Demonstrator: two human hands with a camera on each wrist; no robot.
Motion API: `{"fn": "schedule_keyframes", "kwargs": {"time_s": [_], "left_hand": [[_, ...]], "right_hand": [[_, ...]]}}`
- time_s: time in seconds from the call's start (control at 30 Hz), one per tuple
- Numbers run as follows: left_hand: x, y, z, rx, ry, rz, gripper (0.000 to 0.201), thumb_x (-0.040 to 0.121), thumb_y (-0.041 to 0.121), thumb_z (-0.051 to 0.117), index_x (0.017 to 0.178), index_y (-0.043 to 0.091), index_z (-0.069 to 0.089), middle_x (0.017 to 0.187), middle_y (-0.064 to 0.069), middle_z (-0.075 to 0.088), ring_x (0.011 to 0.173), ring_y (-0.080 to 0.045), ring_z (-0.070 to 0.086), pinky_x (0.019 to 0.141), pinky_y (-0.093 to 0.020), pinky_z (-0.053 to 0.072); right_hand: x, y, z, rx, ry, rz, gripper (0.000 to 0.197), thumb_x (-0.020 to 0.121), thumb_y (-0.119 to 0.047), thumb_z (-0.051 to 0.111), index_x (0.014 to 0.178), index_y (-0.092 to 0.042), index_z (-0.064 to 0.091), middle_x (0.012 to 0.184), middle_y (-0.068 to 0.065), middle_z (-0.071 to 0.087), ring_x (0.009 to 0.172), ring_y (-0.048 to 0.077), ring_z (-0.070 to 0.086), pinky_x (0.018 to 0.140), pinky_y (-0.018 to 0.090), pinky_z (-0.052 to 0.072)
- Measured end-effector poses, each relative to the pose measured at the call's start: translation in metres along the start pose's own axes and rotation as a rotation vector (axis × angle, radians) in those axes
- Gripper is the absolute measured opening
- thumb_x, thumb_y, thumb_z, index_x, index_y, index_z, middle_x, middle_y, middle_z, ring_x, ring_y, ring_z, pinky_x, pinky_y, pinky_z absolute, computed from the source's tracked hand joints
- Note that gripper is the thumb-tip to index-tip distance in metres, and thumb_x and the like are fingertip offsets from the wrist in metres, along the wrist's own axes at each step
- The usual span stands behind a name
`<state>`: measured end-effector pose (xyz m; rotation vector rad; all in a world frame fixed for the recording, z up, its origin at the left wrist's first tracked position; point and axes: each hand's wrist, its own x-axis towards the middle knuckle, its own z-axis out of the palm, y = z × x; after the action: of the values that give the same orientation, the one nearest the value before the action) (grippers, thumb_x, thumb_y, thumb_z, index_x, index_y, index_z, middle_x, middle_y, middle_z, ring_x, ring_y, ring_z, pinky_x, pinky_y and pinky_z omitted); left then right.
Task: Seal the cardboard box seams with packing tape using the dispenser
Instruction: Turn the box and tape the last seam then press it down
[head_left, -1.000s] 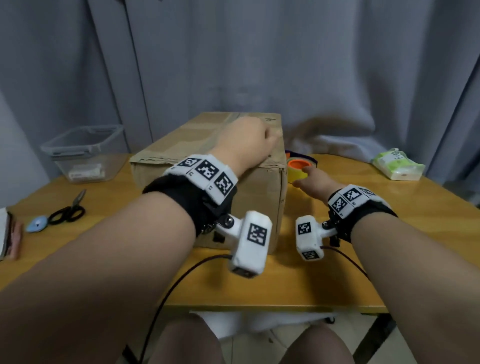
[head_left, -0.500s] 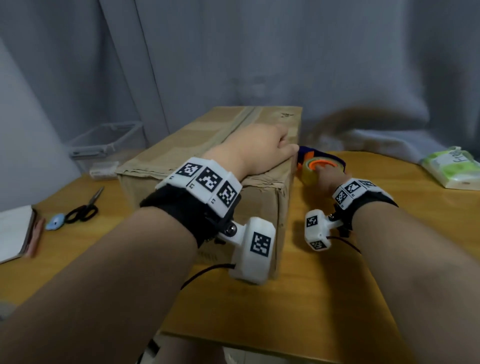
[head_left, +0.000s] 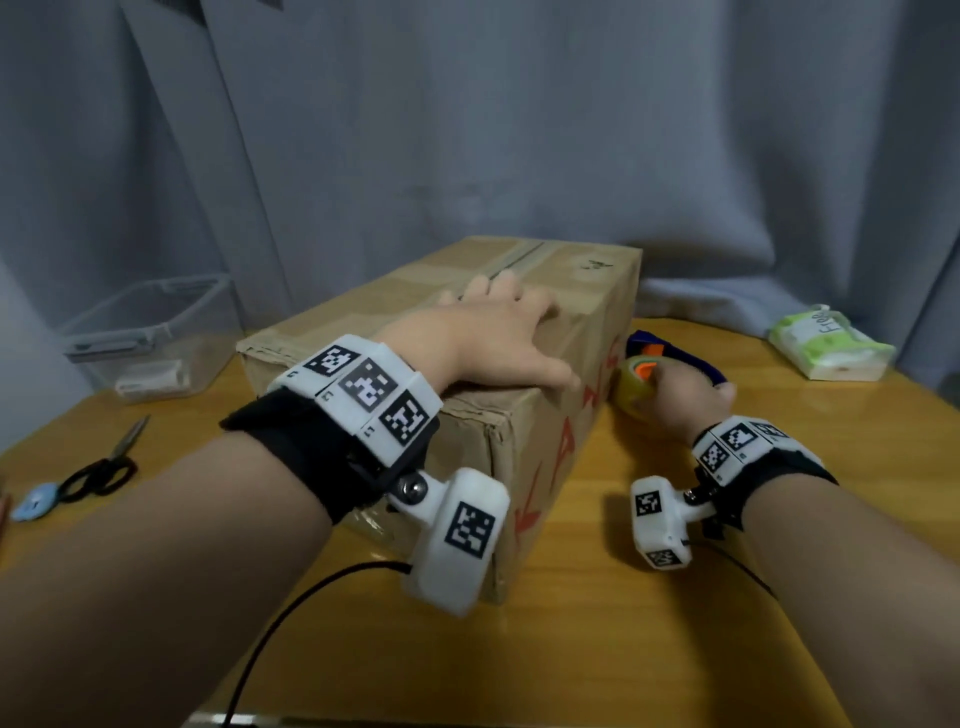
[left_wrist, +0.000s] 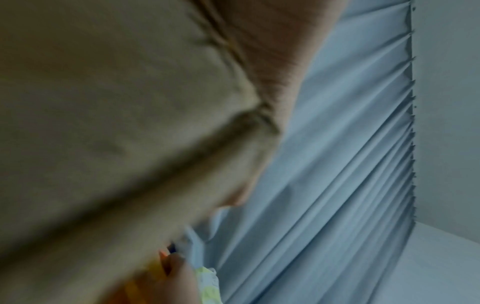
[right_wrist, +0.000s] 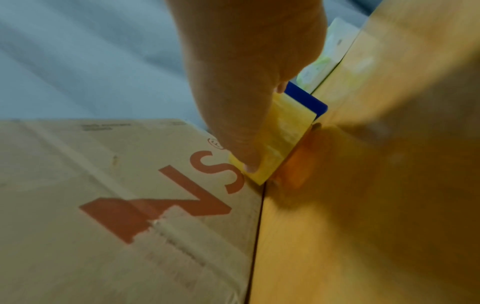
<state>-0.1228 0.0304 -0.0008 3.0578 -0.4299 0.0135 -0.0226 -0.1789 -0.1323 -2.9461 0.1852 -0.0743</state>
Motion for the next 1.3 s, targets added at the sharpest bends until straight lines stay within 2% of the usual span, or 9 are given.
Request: {"fn": "schedule_keyframes", "kwargs": {"time_s": [0.1,0.2,0.4,0.5,0.6,0.83,1.0,1.23,1.3], "left_hand": [[-0.002,-0.002,-0.005,0.122,-0.137,-0.006,0.076,0.084,0.033,0.054,0.148,0.036,0.014,0.151,-0.002,0.026,0.133,-0.028,0.032,0.108,-0.044,0.031],[-0.006,-0.009,0.008,0.299,0.091,-0.106,0.053,0.09,0.013,0.043,0.141,0.019,0.032,0.136,-0.012,0.046,0.119,-0.032,0.049,0.094,-0.043,0.044],[0.014,-0.012,0.055,0.39,0.366,-0.176,0.068,0.091,0.039,0.048,0.143,0.004,0.022,0.14,-0.016,0.038,0.127,-0.034,0.039,0.102,-0.046,0.032],[0.031,-0.01,0.065,0.383,0.476,-0.117,0.069,0.088,0.039,0.051,0.142,0.005,0.024,0.139,-0.013,0.04,0.128,-0.032,0.038,0.104,-0.046,0.029],[0.045,-0.004,0.074,0.414,0.525,-0.079,0.077,0.087,0.045,0.053,0.144,0.006,0.02,0.144,-0.011,0.035,0.132,-0.029,0.033,0.107,-0.044,0.027],[0.079,0.005,0.082,0.545,0.545,-0.096,0.089,0.083,0.052,0.058,0.147,0.011,0.012,0.144,-0.008,0.035,0.126,-0.027,0.039,0.101,-0.039,0.032],[0.087,0.008,0.09,0.558,0.595,-0.153,0.09,0.081,0.056,0.058,0.148,0.017,0.011,0.14,-0.007,0.038,0.119,-0.027,0.042,0.099,-0.039,0.033],[0.092,0.009,0.092,0.577,0.562,-0.202,0.08,0.082,0.045,0.06,0.146,0.016,0.021,0.133,-0.007,0.046,0.112,-0.027,0.048,0.097,-0.039,0.037],[0.09,0.013,0.091,0.554,0.568,-0.208,0.076,0.083,0.039,0.059,0.145,0.015,0.021,0.133,-0.009,0.046,0.114,-0.029,0.048,0.099,-0.041,0.036]], "right_hand": [[-0.009,0.005,0.0,0.007,-0.156,0.081,0.065,0.081,-0.064,0.047,0.129,-0.021,0.05,0.134,0.005,0.051,0.128,0.032,0.04,0.106,0.048,0.02],[-0.023,-0.006,-0.005,0.025,-0.195,0.033,0.062,0.079,-0.059,0.055,0.125,-0.018,0.052,0.127,0.006,0.055,0.123,0.032,0.045,0.107,0.048,0.023],[-0.059,-0.019,-0.016,0.155,-0.079,-0.247,0.042,0.09,-0.05,0.05,0.068,-0.015,0.055,0.065,0.002,0.056,0.063,0.021,0.055,0.052,0.028,0.037],[-0.061,-0.014,-0.019,0.178,0.248,-0.197,0.02,0.089,-0.031,0.055,0.103,-0.017,0.058,0.103,0.006,0.06,0.096,0.027,0.057,0.071,0.033,0.045],[-0.045,-0.001,-0.014,0.104,0.197,-0.037,0.053,0.081,-0.023,0.063,0.129,-0.016,0.042,0.126,0.012,0.047,0.119,0.032,0.045,0.095,0.041,0.038],[-0.015,0.012,-0.016,0.008,-0.071,0.005,0.015,0.087,-0.018,0.061,0.095,-0.006,0.057,0.072,0.003,0.052,0.077,0.024,0.057,0.06,0.031,0.044],[-0.016,0.023,-0.02,0.068,-0.109,0.054,0.024,0.088,-0.014,0.059,0.07,-0.011,0.043,0.076,0.007,0.053,0.079,0.028,0.064,0.059,0.031,0.051],[-0.031,0.094,-0.04,0.298,0.058,0.217,0.023,0.086,-0.014,0.062,0.097,-0.003,0.044,0.084,0.015,0.058,0.06,0.032,0.065,0.037,0.031,0.049],[-0.036,0.087,-0.037,0.393,0.131,0.145,0.031,0.084,-0.017,0.065,0.104,-0.002,0.046,0.095,0.018,0.061,0.077,0.036,0.064,0.054,0.034,0.052]]}}
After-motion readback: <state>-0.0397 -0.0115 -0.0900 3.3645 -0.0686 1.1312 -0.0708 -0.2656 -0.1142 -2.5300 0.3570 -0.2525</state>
